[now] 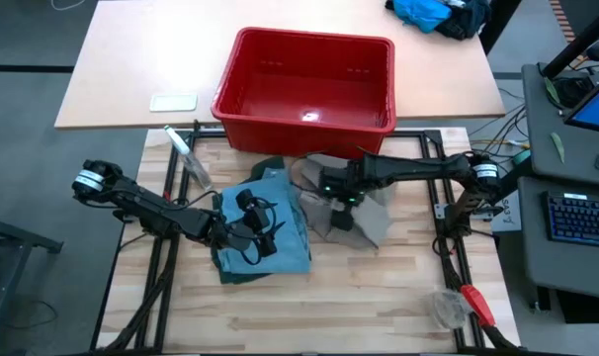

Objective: Fold Laundry from Bin
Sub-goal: Fold the light brown shorts

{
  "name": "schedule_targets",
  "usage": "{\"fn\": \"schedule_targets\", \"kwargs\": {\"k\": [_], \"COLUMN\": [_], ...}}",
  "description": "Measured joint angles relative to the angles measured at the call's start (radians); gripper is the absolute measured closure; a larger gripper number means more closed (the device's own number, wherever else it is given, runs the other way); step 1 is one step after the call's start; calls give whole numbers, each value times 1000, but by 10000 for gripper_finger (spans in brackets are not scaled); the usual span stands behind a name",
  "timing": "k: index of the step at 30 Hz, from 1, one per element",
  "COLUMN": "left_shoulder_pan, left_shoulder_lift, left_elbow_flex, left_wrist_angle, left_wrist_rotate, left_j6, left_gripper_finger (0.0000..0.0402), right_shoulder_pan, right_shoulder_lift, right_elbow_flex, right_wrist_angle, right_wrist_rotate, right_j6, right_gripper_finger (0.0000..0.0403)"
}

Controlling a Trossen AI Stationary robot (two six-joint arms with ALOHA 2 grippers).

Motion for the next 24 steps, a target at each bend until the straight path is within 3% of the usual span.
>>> {"fn": "schedule_targets", "kwargs": {"k": [7, 9, 12, 14, 19, 21, 24], "left_shoulder_pan": [4, 7, 12, 14, 21, 26, 27], "left_shoulder_lift": [0, 0, 0, 0, 0, 0, 0], "left_elbow_flex": [0, 0, 0, 0, 0, 0, 0], "left_wrist_angle": [0, 0, -1, -1, -1, -1, 0], "left_wrist_rotate": [0, -1, -1, -2, -2, -3, -5], "left_j6": [-6, -3, -3, -2, 13, 18, 20], "left_gripper_finger": [154, 154, 154, 154, 154, 154, 154], "right_shoulder_pan": [16, 34, 47, 50, 55, 54, 52], "right_shoulder_lift": [-63, -95, -132, -145, -200, -201, -177], "right_elbow_flex": [7, -3, -2, 12, 29, 22, 7], "right_wrist_angle": [-291, -287, -349, -388, -357, -252, -38], "right_wrist_rotate": [-71, -69, -187, -104, 312, 354, 288], "right_j6": [129, 157, 197, 296, 338, 261, 95], "right_gripper_finger": [39, 39, 39, 39, 39, 39, 39]}}
